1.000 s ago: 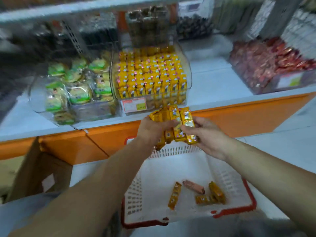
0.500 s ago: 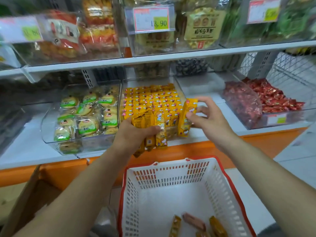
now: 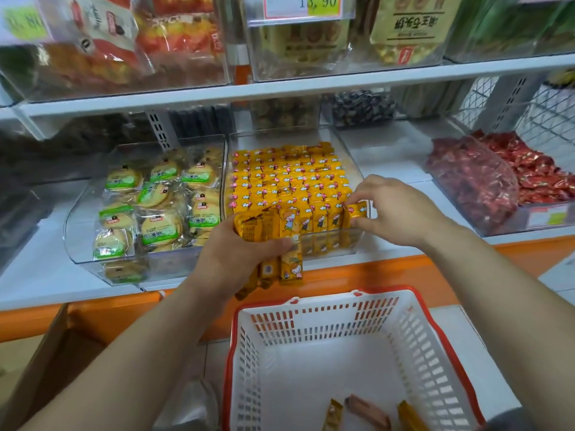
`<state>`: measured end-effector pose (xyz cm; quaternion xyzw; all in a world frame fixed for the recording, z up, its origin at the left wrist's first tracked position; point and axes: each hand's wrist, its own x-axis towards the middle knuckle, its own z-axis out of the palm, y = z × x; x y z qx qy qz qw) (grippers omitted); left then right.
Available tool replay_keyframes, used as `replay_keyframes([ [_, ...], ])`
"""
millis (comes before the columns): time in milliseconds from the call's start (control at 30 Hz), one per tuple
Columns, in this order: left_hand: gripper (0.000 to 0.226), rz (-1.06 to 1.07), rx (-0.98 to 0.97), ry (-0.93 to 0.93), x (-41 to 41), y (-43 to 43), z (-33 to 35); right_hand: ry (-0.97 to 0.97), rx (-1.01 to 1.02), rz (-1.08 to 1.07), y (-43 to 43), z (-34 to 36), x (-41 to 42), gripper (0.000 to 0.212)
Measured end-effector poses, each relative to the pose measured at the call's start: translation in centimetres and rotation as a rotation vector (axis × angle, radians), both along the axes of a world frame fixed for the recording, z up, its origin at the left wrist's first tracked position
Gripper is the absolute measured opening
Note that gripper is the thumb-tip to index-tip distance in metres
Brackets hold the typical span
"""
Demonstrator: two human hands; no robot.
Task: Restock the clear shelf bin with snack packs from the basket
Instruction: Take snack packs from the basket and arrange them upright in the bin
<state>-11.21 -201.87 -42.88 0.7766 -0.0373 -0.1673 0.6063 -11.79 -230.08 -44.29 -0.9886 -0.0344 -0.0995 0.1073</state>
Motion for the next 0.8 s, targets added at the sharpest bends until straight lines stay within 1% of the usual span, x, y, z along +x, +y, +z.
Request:
replay_keyframes([
  [100,0.038,-0.002,0.018,0.020,0.1,-0.4,-0.3,-0.022,-0.062,-0.035,0.3,-0.4,0.0,0.024],
  [200,0.032,0.003,-0.002,0.023,-0.2,-0.8,-0.4,-0.011,-0.011,-0.101,0.6,-0.4,0.2,0.021],
  [333,0.032,0.015,0.008,0.008,-0.5,-1.2,-0.3,0.091,-0.062,-0.067,1.4,-0.5,0.2,0.024],
  [400,0.034,0.017,0.014,0.012,-0.5,-1.2,-0.3,0.113,-0.011,-0.071,1.1,-0.4,0.1,0.024],
  [500,0.032,0.016,0.011,0.012,-0.5,-1.0,-0.4,0.132,0.145,-0.071,0.5,0.2,-0.1,0.027],
  [533,0.031,0.016,0.008,0.011,-0.4,-0.9,-0.5,0.136,0.160,-0.073,0.3,0.3,-0.2,0.026],
  [600,0.031,0.019,0.006,0.007,-0.2,-0.9,-0.6,0.129,0.103,-0.095,0.0,0.4,-0.2,0.024],
  [767,0.036,0.021,0.035,0.003,-0.3,-1.3,-0.9,0.117,-0.236,-0.164,1.0,-0.2,0.2,0.024],
  [800,0.039,0.019,0.041,0.005,-0.4,-1.4,-0.9,0.127,-0.267,-0.162,1.3,-0.3,0.2,0.026],
])
